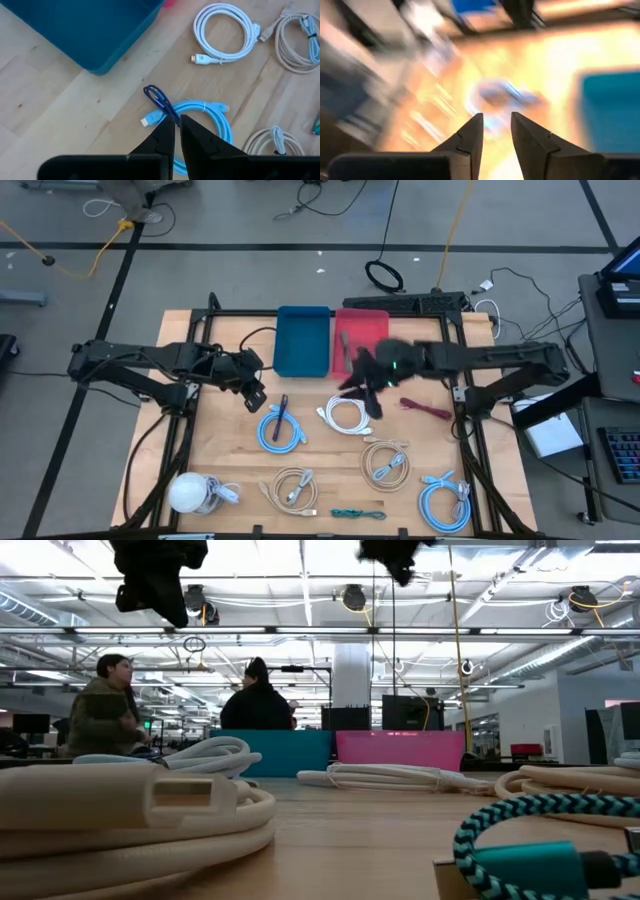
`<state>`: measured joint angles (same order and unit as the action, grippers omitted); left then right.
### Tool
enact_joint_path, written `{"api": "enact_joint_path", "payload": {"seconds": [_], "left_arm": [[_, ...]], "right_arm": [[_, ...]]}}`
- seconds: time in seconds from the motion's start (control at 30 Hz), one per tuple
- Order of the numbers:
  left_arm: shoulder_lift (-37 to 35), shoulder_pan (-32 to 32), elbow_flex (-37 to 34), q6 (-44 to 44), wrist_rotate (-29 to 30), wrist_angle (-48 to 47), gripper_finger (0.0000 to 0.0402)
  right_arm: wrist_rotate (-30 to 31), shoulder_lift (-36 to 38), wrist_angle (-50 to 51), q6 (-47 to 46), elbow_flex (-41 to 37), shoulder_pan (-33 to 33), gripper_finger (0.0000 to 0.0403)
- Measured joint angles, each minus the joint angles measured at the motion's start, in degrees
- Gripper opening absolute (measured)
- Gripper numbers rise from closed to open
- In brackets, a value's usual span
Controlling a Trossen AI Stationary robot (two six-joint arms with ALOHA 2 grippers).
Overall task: Pick & Place USB Port
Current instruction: Put the large white charger cable into the blue bin
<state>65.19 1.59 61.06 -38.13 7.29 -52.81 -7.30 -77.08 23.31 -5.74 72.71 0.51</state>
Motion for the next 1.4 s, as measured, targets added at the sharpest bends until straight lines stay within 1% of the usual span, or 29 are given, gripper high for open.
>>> {"api": "enact_joint_path", "payload": {"seconds": [0.07,0.1,0.13,0.2,0.3,0.4,0.53,0.6,0.73,0.77,0.83,0.9,0.97,1.07,1.13,1.2,1.27,1.4], "left_arm": [[0.00,-0.22,0.00,0.35,0.02,0.05,0.0031],[0.00,-0.41,0.00,0.37,0.00,0.13,0.0031],[0.00,-0.64,0.00,0.37,0.02,0.24,0.0031],[0.00,-1.10,0.00,0.41,0.06,0.45,0.0031],[0.00,-2.07,0.00,0.90,0.06,0.50,0.0031],[0.00,-2.92,0.00,1.05,0.07,0.50,0.0031],[0.00,-3.19,0.01,0.30,0.17,0.52,0.0031],[0.00,-2.88,0.02,-0.19,0.15,0.54,0.0031],[0.00,-1.70,0.01,-1.54,0.21,0.65,0.0031],[0.00,-1.25,0.00,-2.17,0.21,0.65,0.0031],[0.00,-0.36,0.00,-2.95,0.26,1.33,0.0031],[0.00,1.09,0.00,-2.26,-0.05,5.57,0.0031],[0.61,2.70,0.06,-0.57,-2.08,12.14,0.0031],[2.37,4.63,0.07,1.79,-4.65,20.25,0.0031],[3.76,5.20,0.09,2.54,-5.78,24.65,0.0031],[5.09,5.36,0.09,2.52,-6.46,26.01,0.0031],[6.48,5.52,0.02,2.48,-7.81,27.31,0.0031],[7.45,5.59,0.00,2.15,-8.27,28.24,0.0033]], "right_arm": [[10.85,0.16,7.11,4.46,0.00,3.67,0.0078],[14.44,0.14,10.37,6.01,0.00,5.30,0.0074],[15.86,0.08,13.08,7.15,-0.03,6.69,0.0070],[14.94,-0.60,15.53,8.91,-0.07,8.78,0.0062],[11.63,-2.47,13.71,9.87,-2.59,10.41,0.0057],[11.74,-5.23,10.25,9.63,-5.76,11.13,0.0065],[11.62,-9.26,4.47,9.03,-8.99,10.97,0.0097],[10.17,-11.49,0.04,8.07,-10.24,10.68,0.0118],[7.09,-15.53,-2.80,6.60,-11.59,10.14,0.0161],[5.87,-16.25,-2.63,6.47,-11.92,10.10,0.0170],[5.65,-17.34,-1.31,5.91,-12.05,10.08,0.0189],[5.63,-17.50,-2.56,5.10,-11.91,10.20,0.0202],[6.02,-17.05,-2.44,4.63,-12.00,10.45,0.0211],[9.75,-17.15,-4.23,4.63,-11.97,10.52,0.0217],[10.36,-17.59,-5.13,4.60,-12.02,10.47,0.0216],[10.42,-19.26,-7.52,3.58,-11.91,10.43,0.0214],[10.04,-20.91,-7.50,2.66,-12.04,10.54,0.0213],[7.13,-23.96,-9.94,-0.03,-12.01,11.02,0.0215]]}}
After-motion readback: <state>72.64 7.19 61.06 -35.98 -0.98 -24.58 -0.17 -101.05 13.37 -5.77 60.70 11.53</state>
